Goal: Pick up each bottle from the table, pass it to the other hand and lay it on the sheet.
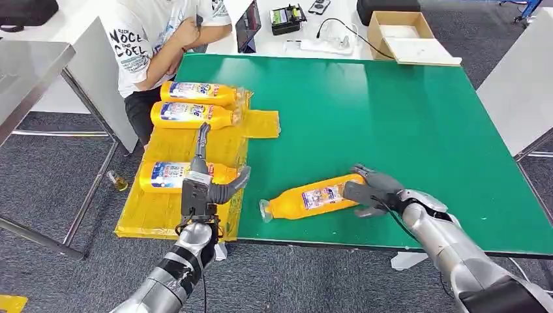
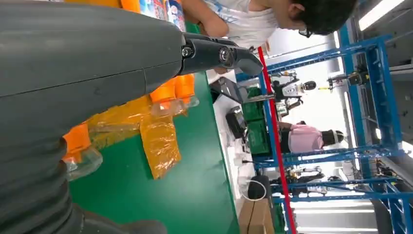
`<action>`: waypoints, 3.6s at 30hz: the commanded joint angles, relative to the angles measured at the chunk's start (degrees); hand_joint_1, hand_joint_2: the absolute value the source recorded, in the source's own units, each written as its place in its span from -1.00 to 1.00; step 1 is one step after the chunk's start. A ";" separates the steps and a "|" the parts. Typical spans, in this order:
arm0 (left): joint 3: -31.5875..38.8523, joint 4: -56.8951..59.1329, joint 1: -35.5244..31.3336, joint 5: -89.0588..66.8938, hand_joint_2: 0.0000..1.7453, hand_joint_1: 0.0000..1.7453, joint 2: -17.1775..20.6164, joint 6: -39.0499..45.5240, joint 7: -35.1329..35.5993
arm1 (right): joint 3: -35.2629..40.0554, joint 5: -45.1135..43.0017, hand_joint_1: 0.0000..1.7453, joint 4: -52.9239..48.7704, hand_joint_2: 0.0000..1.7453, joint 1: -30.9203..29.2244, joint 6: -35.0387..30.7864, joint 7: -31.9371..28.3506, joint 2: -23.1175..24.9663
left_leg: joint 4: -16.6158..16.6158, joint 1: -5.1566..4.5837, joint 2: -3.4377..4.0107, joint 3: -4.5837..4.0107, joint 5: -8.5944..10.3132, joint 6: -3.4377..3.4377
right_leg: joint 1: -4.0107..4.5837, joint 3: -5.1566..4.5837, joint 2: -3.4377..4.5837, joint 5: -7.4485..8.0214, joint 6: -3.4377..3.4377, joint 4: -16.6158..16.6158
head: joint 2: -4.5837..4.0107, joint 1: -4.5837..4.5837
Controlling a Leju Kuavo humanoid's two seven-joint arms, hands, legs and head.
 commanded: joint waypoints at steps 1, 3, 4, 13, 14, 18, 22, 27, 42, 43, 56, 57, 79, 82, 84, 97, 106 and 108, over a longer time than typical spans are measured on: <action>1.51 1.73 -0.14 -0.95 1.00 -1.00 1.84 0.40 -1.79 | 0.69 -0.47 -1.00 -5.81 1.00 -1.93 -2.73 0.85 -0.75 | -0.04 -0.06 0.21 0.16 -0.08 0.08 | -0.02 0.11 0.11 -0.04 -0.11 -0.02 | 0.00 0.00; 1.89 1.22 0.38 -1.12 1.00 -1.00 1.91 0.16 -1.79 | 0.26 -0.54 -1.00 -7.71 1.00 -1.93 -2.91 1.69 -1.56 | -0.02 -0.07 0.22 0.14 -0.08 0.07 | -0.04 0.08 0.11 -0.03 -0.11 0.00 | 0.00 0.00; 2.16 1.18 0.50 -1.36 1.00 -1.00 1.89 0.37 -1.79 | 0.16 -0.48 -1.00 -8.73 1.00 -1.83 -3.14 1.82 -1.95 | -0.03 -0.05 0.30 0.26 -0.13 0.09 | 0.00 0.19 0.15 -0.05 -0.16 -0.02 | 0.00 0.00; 3.34 0.63 1.28 -1.98 1.00 -1.00 2.08 -0.04 -1.79 | -0.50 -2.16 -1.00 -16.81 1.00 -2.52 1.44 2.59 -6.93 | -0.01 -0.06 0.16 0.14 -0.09 0.09 | -0.02 0.11 0.03 -0.06 -0.13 0.00 | 0.00 0.00; 3.34 0.63 1.28 -1.98 1.00 -1.00 2.08 -0.04 -1.79 | -0.50 -2.16 -1.00 -16.81 1.00 -2.52 1.44 2.59 -6.93 | 0.00 -0.08 0.10 0.08 -0.06 0.09 | -0.05 0.05 0.00 -0.05 -0.09 0.02 | 0.00 0.02; 3.60 1.29 0.99 -2.18 1.00 -1.00 2.05 -0.65 -1.79 | 0.51 -2.22 -1.00 -17.74 1.00 -3.42 4.33 2.16 -8.02 | 0.00 -0.05 0.17 0.17 -0.11 0.10 | -0.01 0.16 0.04 -0.07 -0.14 -0.01 | 0.00 0.02; 3.56 2.02 0.50 -2.42 1.00 -1.00 1.64 -1.13 -1.79 | 2.02 -2.04 -1.00 -17.10 1.00 -3.65 5.93 1.98 -6.52 | -0.01 -0.05 0.20 0.12 -0.08 0.06 | -0.02 0.08 0.11 -0.02 -0.11 -0.01 | 0.00 0.02; 3.56 2.02 0.50 -2.42 1.00 -1.00 1.64 -1.13 -1.79 | 2.02 -2.04 -1.00 -17.10 1.00 -3.65 5.93 1.98 -6.52 | -0.02 -0.05 0.20 0.15 -0.08 0.08 | -0.01 0.11 0.08 -0.03 -0.13 -0.01 | 0.00 0.00; 2.33 5.72 -2.66 -2.93 1.00 -1.00 -0.09 -2.39 -1.79 | 9.49 0.27 -1.00 -1.25 1.00 -4.90 2.40 -3.12 8.41 | -0.09 0.02 0.44 0.32 -0.11 0.04 | 0.08 0.21 0.29 0.01 -0.18 -0.09 | 0.00 0.00; 2.30 5.97 -2.82 -2.87 1.00 -1.00 -0.21 -2.60 -1.79 | 9.81 0.27 -1.00 -1.05 1.00 -4.62 2.27 -3.30 9.61 | -0.06 0.02 0.37 0.23 -0.08 0.03 | 0.07 0.12 0.24 0.02 -0.14 -0.05 | 0.00 0.00; 1.24 7.68 -4.03 -2.51 1.00 -1.00 -1.09 -3.03 -1.79 | 12.79 1.16 -1.00 4.41 1.00 -2.26 0.12 -3.76 15.85 | -0.07 0.06 0.11 0.26 -0.05 0.03 | 0.10 0.22 -0.01 -0.07 -0.15 -0.05 | 0.00 0.02; 1.12 7.64 -3.99 -2.37 1.00 -1.00 -1.08 -3.08 -1.79 | 12.88 1.08 -1.00 4.59 1.00 -2.41 0.12 -4.04 15.75 | -0.06 0.05 0.07 0.18 -0.03 0.02 | 0.08 0.13 -0.01 -0.05 -0.12 -0.03 | 0.00 0.00; 0.96 7.69 -3.91 -1.92 1.00 -1.00 -0.90 -2.80 -1.79 | 13.29 1.19 -1.00 4.71 1.00 -4.07 0.40 -4.15 13.65 | -0.02 0.04 0.04 0.14 -0.01 0.03 | 0.07 0.09 -0.06 -0.05 -0.10 -0.01 | 0.00 0.02; 1.00 7.41 -3.70 -1.69 1.00 -1.00 -0.63 -2.65 -1.79 | 13.35 1.24 -1.00 4.14 1.00 -4.77 -0.31 -3.80 12.58 | -0.03 0.03 0.03 0.12 0.01 0.04 | 0.06 0.07 -0.07 -0.04 -0.10 -0.01 | 0.00 0.00; 1.10 7.22 -3.55 -1.62 1.00 -1.00 -0.47 -2.48 -1.79 | 13.49 1.43 -1.00 3.70 1.00 -5.41 -0.58 -3.20 11.66 | -0.01 0.03 0.05 0.13 -0.01 0.05 | 0.06 0.08 -0.05 -0.04 -0.10 0.00 | 0.00 0.02; 2.33 5.77 -1.87 -2.23 1.00 -1.00 0.17 -1.89 -1.79 | 14.09 5.45 -1.00 1.91 1.00 -5.18 -8.31 2.61 9.61 | -0.03 0.04 0.15 0.19 -0.06 0.05 | 0.08 0.14 0.02 -0.06 -0.13 -0.02 | 0.00 0.02; 2.62 6.00 -1.91 -2.63 1.00 -1.00 -0.06 -2.28 -1.79 | 14.51 6.21 -1.00 3.14 1.00 -4.49 -6.30 3.24 8.86 | -0.03 0.03 0.16 0.17 -0.06 0.05 | 0.08 0.13 0.03 -0.06 -0.15 -0.01 | 0.00 0.02; 2.62 6.00 -1.91 -2.63 1.00 -1.00 -0.06 -2.28 -1.79 | 14.51 6.21 -1.00 3.14 1.00 -4.49 -6.30 3.24 8.86 | -0.05 0.02 0.13 0.14 -0.04 0.03 | 0.06 0.10 0.03 -0.04 -0.12 -0.02 | 0.00 0.00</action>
